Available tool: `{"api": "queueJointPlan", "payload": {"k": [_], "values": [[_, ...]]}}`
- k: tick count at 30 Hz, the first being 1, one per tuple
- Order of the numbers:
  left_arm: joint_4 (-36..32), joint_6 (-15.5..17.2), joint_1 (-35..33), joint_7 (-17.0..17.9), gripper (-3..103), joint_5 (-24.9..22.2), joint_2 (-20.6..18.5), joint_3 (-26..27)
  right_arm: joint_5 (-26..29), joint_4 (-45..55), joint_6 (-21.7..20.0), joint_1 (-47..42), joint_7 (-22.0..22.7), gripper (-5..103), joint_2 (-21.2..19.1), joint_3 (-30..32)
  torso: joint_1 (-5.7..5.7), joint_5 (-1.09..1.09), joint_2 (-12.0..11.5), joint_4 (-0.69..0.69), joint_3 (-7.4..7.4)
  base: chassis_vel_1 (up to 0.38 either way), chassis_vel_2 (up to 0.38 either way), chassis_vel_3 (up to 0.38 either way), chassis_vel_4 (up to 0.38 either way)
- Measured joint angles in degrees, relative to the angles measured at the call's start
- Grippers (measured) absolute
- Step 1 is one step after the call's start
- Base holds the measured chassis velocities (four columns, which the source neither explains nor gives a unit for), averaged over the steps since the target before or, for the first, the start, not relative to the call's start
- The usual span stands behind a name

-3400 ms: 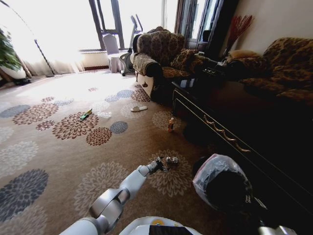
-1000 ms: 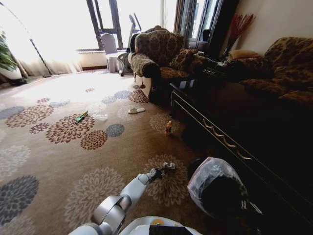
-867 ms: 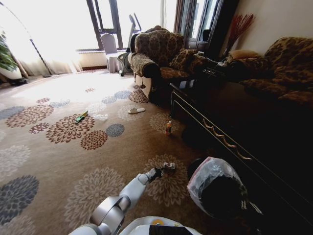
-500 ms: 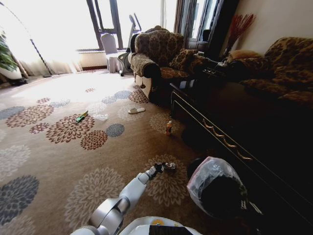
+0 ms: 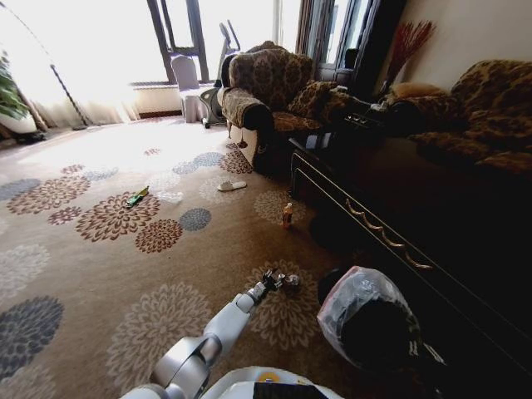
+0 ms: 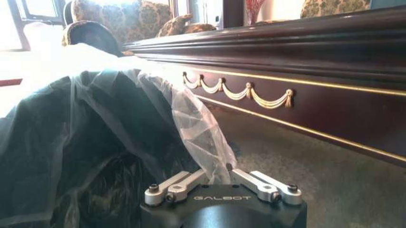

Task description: Pick up the trash from the ground and place it into the trash bin.

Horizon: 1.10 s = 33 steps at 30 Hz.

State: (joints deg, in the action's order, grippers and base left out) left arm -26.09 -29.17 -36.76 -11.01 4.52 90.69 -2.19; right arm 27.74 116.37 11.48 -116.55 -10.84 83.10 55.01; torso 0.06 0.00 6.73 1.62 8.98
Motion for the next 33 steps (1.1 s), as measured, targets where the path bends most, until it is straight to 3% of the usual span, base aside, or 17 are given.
{"api": "queueJointPlan", "payload": {"k": [7, 9, 14, 19, 21, 23, 24, 26, 28, 33], "values": [[0.36, 0.91, 1.13, -4.71, 93, 0.41, -0.19, -0.93, 0.41, 0.45, 0.00, -0.04, 0.01, 1, -0.05, 0.26, -0.02, 0.00, -1.58, 0.00, -1.45, 0.000, 0.000, 0.000, 0.000], [0.77, 1.22, 1.70, -7.54, 99, 2.52, -0.22, -1.15, 0.50, 0.67, 0.00, -0.13, 0.01, 1, -0.05, 0.34, -0.03, 0.00, -2.00, 0.00, -1.87, 0.000, 0.000, 0.000, 0.000], [2.34, 1.13, 2.60, -8.57, 100, 5.23, 0.31, -1.18, 0.55, 0.82, 0.00, -0.13, 0.02, 1, -0.06, 0.42, -0.03, 0.00, -2.16, 0.01, -2.06, 0.000, 0.000, 0.000, 0.000], [4.87, 3.01, 3.89, -5.81, 100, 7.12, 1.45, -0.94, 0.54, 1.15, 0.08, -0.29, 0.02, 1, 0.23, 0.46, -0.04, 0.00, -2.17, -0.01, -2.08, 0.000, 0.000, 0.000, 0.000], [5.73, 5.64, 4.29, -2.27, 100, 7.36, 1.50, -0.68, 0.61, 1.72, 0.11, -0.49, -0.02, 1, 0.46, 0.46, -0.04, 0.00, -2.15, 0.00, -2.04, 0.000, 0.000, 0.000, 0.000], [5.86, 6.83, 4.35, -1.13, 100, 7.53, 1.50, -0.61, 0.82, 1.88, 0.21, -0.51, -0.08, 1, 0.52, 0.46, -0.04, 0.00, -2.13, 0.00, -2.03, 0.000, 0.000, 0.000, 0.000], [6.50, 9.93, 4.60, 1.21, 102, 7.89, 1.51, -0.15, 1.47, 2.24, 0.94, -0.46, -0.15, 1, 0.65, 0.42, -0.04, -0.01, -2.09, 0.00, -2.00, 0.000, 0.000, 0.000, 0.000], [7.21, 11.56, 4.93, 1.34, 99, 7.54, 1.50, 0.44, 1.69, 2.48, 1.24, -0.42, -0.22, 1, 0.76, 0.43, -0.05, -0.01, -2.07, 0.00, -1.99, 0.000, 0.000, 0.000, 0.000], [8.13, 12.58, 5.46, -1.08, 89, 4.74, 1.50, 1.18, 1.77, 2.82, 1.60, -0.74, -0.72, 1, 0.85, 0.55, -0.05, 0.00, -2.01, 0.01, -1.94, 0.000, 0.000, 0.000, 0.000], [7.76, 10.69, 5.31, -4.03, 78, 5.69, 1.49, 1.20, 1.52, 2.63, 2.41, -1.50, -1.22, 1, 1.27, 0.82, -0.05, 0.00, -1.92, 0.00, -1.88, 0.000, 0.000, 0.000, 0.000]]}}
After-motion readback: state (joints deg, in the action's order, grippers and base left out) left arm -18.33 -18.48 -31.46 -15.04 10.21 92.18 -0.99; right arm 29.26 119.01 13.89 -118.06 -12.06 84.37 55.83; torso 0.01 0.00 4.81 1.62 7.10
